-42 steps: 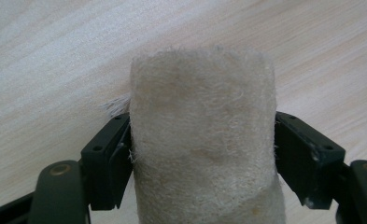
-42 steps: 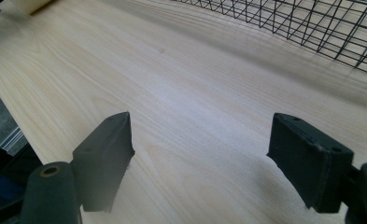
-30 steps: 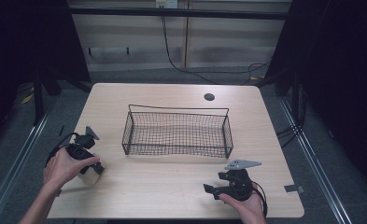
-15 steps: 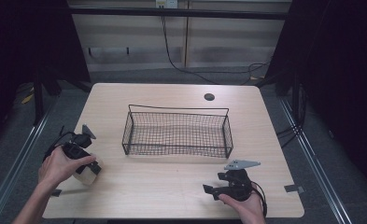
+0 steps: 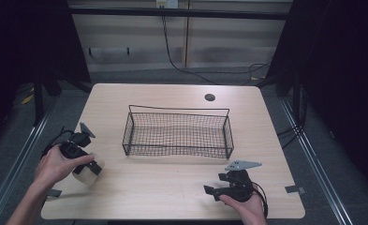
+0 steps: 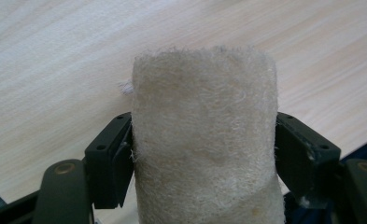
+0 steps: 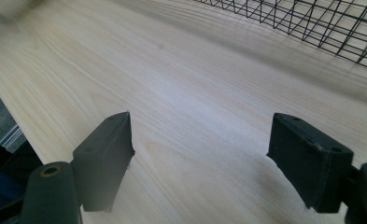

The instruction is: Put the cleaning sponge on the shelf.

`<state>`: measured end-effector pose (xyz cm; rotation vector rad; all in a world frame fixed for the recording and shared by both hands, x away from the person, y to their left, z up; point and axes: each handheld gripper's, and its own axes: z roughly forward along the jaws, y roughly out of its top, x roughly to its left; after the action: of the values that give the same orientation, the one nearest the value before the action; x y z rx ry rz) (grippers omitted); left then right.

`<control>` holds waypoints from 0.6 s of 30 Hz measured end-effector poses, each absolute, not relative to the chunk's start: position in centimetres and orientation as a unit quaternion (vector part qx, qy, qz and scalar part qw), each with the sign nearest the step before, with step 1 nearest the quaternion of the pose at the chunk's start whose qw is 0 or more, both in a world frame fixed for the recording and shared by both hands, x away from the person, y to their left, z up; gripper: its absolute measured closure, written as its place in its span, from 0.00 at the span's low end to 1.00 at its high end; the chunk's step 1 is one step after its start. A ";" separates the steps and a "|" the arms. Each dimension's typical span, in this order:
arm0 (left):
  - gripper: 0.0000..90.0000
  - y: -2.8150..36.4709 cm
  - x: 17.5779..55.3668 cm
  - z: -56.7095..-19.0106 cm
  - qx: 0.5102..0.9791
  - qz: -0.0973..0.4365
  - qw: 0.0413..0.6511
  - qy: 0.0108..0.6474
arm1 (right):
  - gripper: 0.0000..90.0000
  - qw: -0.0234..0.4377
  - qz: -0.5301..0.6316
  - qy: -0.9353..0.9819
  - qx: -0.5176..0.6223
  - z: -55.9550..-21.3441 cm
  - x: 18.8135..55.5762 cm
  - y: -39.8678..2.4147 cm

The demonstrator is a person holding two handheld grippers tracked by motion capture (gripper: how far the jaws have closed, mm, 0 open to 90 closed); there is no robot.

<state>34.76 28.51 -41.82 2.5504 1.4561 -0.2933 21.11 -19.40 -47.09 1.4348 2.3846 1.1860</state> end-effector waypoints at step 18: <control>0.31 28.3 34.4 -38.9 0.863 -0.106 0.144 0.473 | 0.24 0.058 0.393 0.787 0.472 -47.1 21.1 -19.4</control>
<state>34.38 28.29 -38.86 2.4873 1.3622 -0.3060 21.13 -19.36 -47.12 1.4307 2.3853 1.1915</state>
